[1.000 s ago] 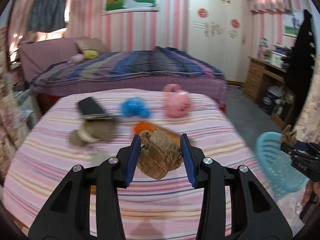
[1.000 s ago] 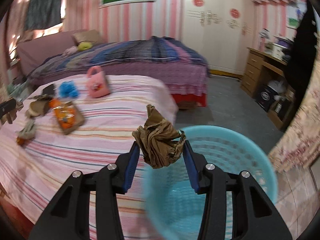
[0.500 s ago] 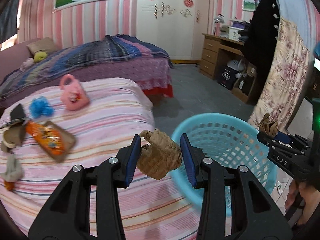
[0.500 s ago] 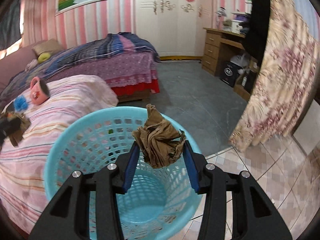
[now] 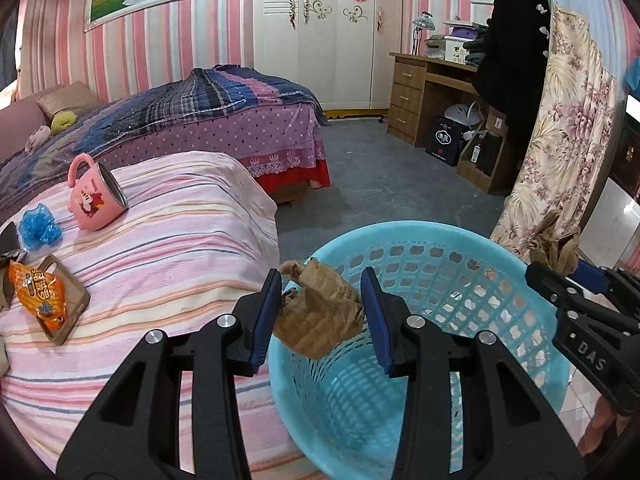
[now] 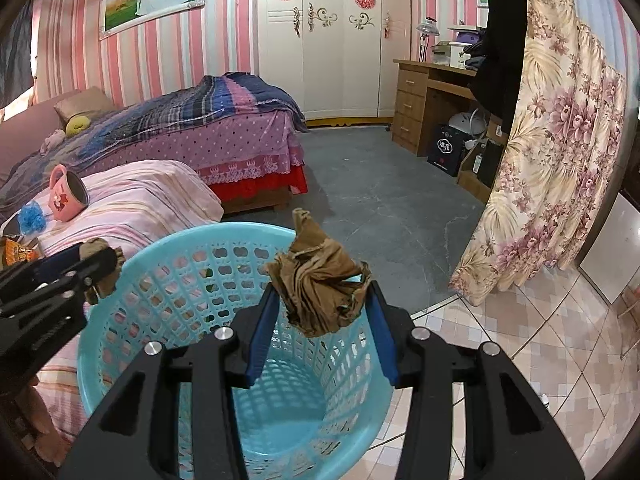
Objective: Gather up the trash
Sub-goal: 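Open both grippers to drop the papers into the blue basket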
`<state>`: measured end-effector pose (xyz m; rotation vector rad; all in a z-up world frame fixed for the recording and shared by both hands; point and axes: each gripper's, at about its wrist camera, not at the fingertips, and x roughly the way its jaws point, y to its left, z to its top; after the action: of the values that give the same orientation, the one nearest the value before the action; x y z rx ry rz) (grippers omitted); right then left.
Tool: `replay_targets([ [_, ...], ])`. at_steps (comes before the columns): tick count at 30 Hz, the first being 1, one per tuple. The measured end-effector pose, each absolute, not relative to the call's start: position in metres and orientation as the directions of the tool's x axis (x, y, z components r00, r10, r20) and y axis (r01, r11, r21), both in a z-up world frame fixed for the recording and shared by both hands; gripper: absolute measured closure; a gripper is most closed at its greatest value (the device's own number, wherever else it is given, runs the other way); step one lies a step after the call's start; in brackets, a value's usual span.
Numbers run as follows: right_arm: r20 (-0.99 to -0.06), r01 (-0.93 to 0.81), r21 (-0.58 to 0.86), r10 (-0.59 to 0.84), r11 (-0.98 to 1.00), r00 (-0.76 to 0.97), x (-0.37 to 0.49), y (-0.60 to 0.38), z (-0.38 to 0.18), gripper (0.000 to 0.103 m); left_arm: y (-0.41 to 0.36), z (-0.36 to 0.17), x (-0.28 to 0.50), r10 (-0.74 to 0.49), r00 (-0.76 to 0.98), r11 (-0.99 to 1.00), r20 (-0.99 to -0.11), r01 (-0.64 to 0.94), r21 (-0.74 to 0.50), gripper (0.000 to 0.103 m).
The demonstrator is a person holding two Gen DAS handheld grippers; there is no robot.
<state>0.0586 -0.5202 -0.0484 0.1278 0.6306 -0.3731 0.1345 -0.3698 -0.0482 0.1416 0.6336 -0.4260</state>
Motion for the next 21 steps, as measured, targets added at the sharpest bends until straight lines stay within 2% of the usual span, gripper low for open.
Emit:
replay_targets([
  [5,-0.599,0.378,0.005,-0.3,0.926,0.742,0.059,-0.521,-0.048,0.059,-0.373,-0.048,0.138,-0.333,0.727,0.905,-0.6,0.426,0.014,0.061],
  [6,-0.6,0.378,0.003,-0.301,0.926,0.741,0.06,-0.52,-0.048,0.059,-0.373,-0.048,0.138,-0.333,0.725,0.903,-0.603,0.429,0.017,0.052],
  [7,-0.6,0.378,0.003,-0.301,0.926,0.741,0.06,-0.521,-0.048,0.059,-0.373,-0.048,0.138,-0.33,0.727,0.904,-0.603,0.427,0.02,0.037],
  [9,-0.601,0.379,0.004,-0.3,0.926,0.741,0.06,-0.521,-0.048,0.059,-0.372,-0.046,0.136,-0.319,0.74,0.908,-0.592,0.417,0.032,0.027],
  [18,-0.597,0.38,0.0,-0.305,0.925,0.742,0.062,-0.515,-0.049,0.058,-0.343,-0.036,0.13,-0.28,0.782,0.925,-0.557,0.374,0.06,0.011],
  [21,-0.592,0.376,0.003,-0.302,0.926,0.747,0.062,-0.512,-0.048,0.058,-0.325,-0.032,0.131,-0.262,0.792,0.936,-0.551,0.349,0.056,0.009],
])
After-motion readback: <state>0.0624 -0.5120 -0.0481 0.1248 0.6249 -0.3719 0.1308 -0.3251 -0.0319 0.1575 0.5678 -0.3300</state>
